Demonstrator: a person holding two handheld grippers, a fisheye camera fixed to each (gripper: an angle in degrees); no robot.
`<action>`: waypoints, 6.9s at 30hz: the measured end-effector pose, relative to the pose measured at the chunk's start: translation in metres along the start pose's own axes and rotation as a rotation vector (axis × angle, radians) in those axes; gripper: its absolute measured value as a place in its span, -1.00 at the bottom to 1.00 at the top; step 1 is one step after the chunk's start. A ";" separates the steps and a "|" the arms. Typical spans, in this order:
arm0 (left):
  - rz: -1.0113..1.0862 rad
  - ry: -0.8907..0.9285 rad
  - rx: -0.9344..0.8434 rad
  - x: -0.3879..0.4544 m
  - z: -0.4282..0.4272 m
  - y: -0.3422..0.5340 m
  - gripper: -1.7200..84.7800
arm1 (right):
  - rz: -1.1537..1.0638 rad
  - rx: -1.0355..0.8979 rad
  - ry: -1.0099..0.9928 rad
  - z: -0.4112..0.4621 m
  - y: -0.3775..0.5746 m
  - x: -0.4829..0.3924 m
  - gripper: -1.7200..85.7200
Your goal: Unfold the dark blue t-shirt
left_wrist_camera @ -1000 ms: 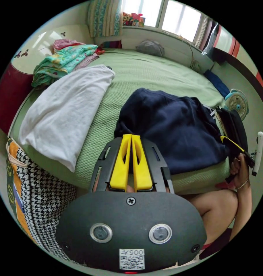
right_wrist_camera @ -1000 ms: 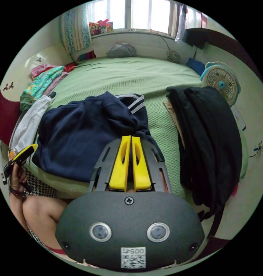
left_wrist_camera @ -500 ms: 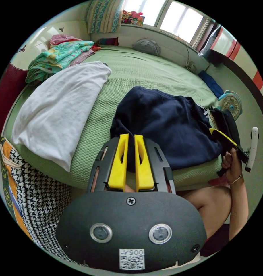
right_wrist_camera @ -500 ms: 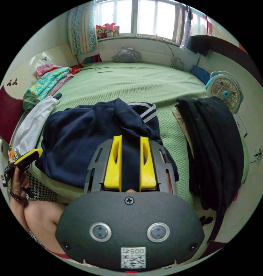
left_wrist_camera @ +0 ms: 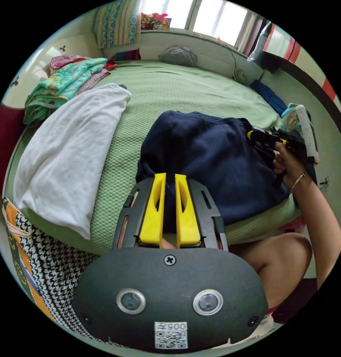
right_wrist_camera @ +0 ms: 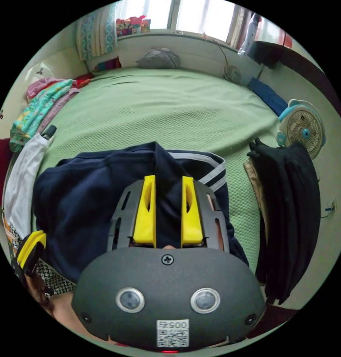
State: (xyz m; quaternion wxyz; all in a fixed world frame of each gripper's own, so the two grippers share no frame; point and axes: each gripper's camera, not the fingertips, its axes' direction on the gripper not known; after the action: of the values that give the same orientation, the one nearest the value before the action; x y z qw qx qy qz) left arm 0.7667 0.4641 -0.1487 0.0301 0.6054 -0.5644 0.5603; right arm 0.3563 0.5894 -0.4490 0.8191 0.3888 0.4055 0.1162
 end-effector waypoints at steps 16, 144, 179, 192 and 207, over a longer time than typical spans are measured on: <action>-0.119 -0.014 0.118 0.020 -0.065 0.039 -0.84 | -0.036 0.100 -0.023 -0.103 0.182 0.098 -1.00; -0.112 0.056 0.033 -0.056 -0.138 0.117 -0.98 | 0.144 0.093 -0.296 -0.206 0.204 0.173 -0.98; 0.121 0.075 -0.104 0.110 -0.065 0.191 -0.98 | -0.108 0.028 -0.224 -0.197 0.309 -0.023 -0.98; 0.107 0.083 -0.097 0.115 -0.064 0.209 -0.98 | -0.145 0.038 -0.164 -0.196 0.324 -0.049 -0.98; 0.094 0.090 -0.091 0.113 -0.069 0.219 -0.98 | -0.116 0.011 -0.177 -0.197 0.338 -0.059 -0.98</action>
State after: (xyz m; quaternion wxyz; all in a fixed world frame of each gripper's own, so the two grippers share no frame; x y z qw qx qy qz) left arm 0.5350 0.3575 -0.1735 0.0565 0.5505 -0.6152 0.5615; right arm 0.2119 0.8935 -0.2406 0.8548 0.3780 0.3543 0.0315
